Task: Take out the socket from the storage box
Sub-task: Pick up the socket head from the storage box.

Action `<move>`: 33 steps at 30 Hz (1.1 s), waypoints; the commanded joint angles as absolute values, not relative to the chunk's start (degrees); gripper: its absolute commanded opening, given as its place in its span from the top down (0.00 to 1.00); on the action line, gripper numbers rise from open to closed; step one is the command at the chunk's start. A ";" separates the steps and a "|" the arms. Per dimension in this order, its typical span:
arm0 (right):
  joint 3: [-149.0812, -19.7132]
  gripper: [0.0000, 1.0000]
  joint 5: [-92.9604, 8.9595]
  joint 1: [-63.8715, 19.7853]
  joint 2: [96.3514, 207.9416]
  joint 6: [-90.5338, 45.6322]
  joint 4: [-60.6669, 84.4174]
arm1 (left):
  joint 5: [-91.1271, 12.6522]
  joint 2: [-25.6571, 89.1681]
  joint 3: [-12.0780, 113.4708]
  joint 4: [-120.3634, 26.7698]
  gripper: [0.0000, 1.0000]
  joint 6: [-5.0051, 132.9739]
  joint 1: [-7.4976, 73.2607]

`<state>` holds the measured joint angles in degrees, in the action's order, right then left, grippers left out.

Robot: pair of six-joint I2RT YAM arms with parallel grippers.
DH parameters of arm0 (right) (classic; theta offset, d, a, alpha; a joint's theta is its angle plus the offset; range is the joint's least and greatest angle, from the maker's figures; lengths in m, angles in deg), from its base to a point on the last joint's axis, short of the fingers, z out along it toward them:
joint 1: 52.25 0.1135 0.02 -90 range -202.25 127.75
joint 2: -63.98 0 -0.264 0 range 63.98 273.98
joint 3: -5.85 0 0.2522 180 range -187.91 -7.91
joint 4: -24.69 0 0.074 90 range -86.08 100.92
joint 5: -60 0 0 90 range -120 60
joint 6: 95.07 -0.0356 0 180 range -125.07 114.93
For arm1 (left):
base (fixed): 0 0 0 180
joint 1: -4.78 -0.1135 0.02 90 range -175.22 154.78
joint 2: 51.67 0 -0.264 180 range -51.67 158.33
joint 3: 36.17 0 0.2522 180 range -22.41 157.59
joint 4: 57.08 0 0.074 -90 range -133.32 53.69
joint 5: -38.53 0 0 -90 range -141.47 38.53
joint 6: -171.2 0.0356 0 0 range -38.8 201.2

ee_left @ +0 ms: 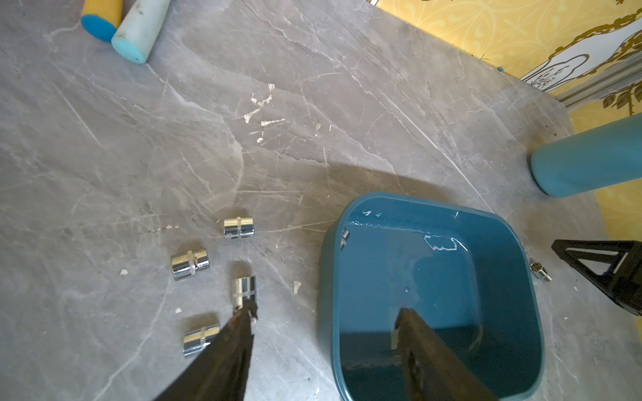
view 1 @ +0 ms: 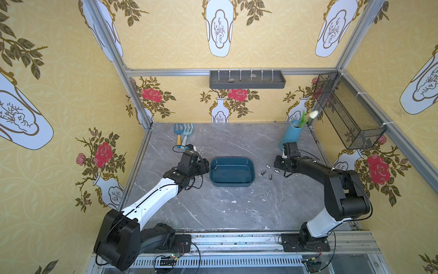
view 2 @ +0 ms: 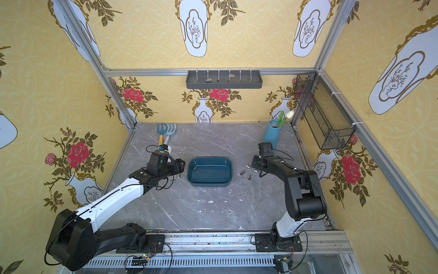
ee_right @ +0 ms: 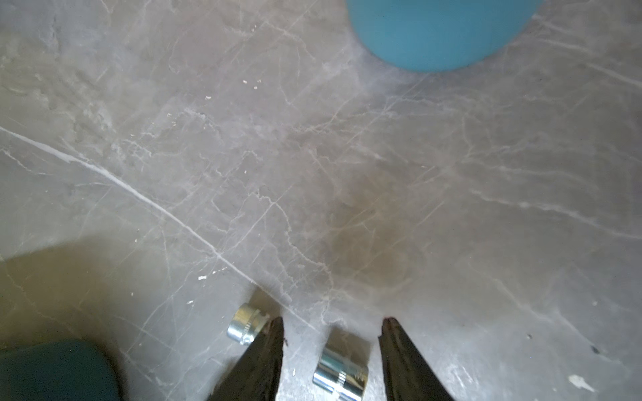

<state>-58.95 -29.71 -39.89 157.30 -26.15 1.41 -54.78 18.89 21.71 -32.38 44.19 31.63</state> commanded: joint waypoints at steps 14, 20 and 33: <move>-59.87 0.50 -30.76 -40.59 159.03 -25.26 1.78 | -49.12 28.08 28.19 -31.35 0.30 47.10 33.51; -60.19 0.50 -31.75 -40.61 160.89 -25.51 2.48 | -48.74 31.13 30.65 -29.97 0.30 47.64 34.70; -58.84 0.52 -33.51 -40.61 161.49 -25.96 3.37 | -48.39 34.89 32.85 -29.53 0.30 47.02 36.55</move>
<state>-59.19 -32.74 -40.61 161.52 -25.88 2.10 -48.46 34.15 32.55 -30.10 46.79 36.29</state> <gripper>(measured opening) 0.482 0.698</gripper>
